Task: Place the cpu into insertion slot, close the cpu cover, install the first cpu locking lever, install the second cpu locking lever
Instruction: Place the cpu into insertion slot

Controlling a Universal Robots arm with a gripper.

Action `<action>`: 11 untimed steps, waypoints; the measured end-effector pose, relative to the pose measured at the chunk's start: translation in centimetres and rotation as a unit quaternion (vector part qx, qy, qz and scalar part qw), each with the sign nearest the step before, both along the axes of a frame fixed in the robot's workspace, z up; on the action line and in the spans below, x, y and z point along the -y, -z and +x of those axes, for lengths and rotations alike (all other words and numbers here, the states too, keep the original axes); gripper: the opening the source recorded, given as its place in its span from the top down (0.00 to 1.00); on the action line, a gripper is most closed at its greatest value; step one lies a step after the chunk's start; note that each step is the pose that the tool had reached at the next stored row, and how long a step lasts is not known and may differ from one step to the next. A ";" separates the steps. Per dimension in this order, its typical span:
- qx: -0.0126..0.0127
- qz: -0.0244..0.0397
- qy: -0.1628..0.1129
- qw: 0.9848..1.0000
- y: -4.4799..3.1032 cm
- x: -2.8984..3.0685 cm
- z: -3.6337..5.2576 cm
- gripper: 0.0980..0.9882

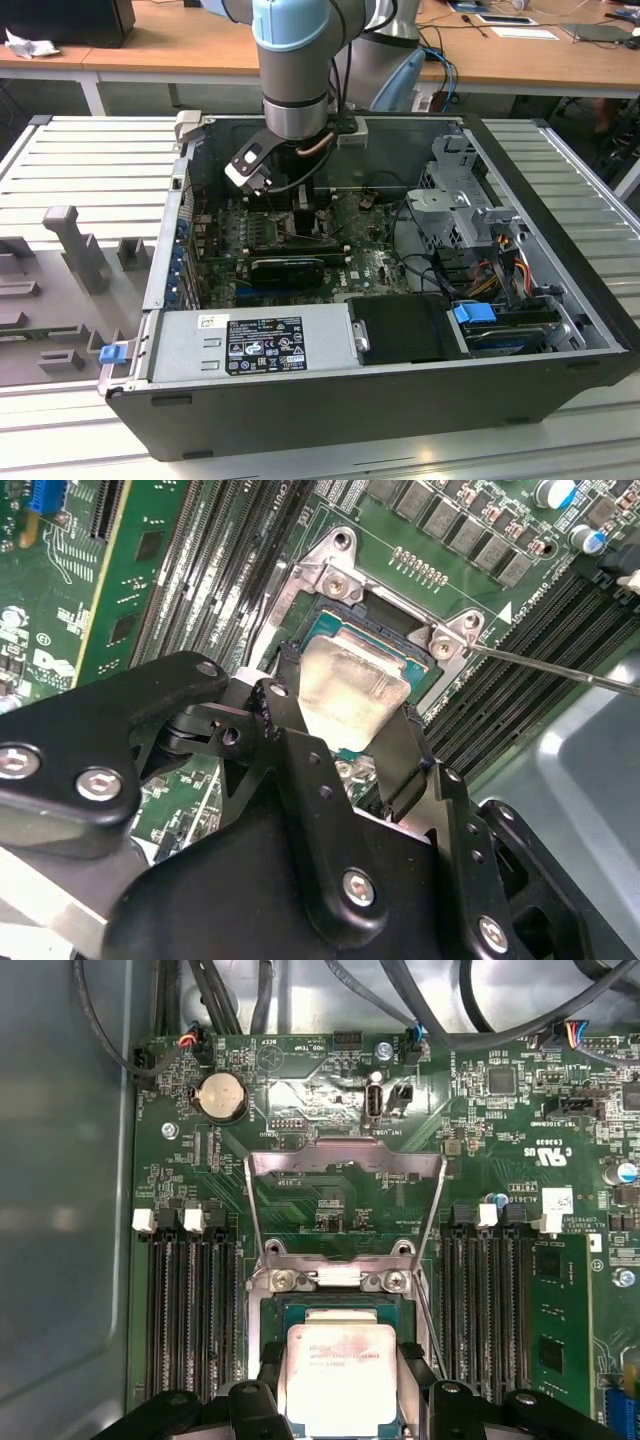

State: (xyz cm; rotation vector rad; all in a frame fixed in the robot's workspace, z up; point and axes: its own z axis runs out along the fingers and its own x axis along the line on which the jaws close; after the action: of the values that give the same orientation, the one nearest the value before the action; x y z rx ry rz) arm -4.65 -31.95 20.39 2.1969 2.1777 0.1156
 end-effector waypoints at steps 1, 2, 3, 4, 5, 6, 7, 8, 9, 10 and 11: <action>0.000 0.000 0.000 1.000 0.08 -0.01 0.00 0.52; 0.000 0.000 0.000 1.000 0.19 -0.02 0.00 0.52; 0.000 0.000 0.000 1.000 0.22 -0.01 0.00 0.52; 0.000 0.000 0.000 1.000 0.22 -0.01 0.00 0.52; 0.000 0.000 0.000 1.000 0.22 -0.01 0.00 0.52; 0.000 0.000 0.000 1.000 0.23 -0.01 0.00 0.52; 0.000 0.000 0.000 1.000 0.24 -0.01 0.00 0.52; 0.000 0.000 0.000 1.000 0.24 -0.01 0.00 0.52; 0.000 0.000 0.000 1.000 0.24 -0.01 0.00 0.52; 0.000 0.000 0.000 1.000 0.24 -0.01 0.00 0.50; 0.000 0.000 0.000 1.000 0.25 -0.02 0.00 0.50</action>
State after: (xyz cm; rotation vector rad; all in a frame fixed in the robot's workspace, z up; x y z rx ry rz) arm -4.65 -31.93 20.14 2.1973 2.1773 0.1155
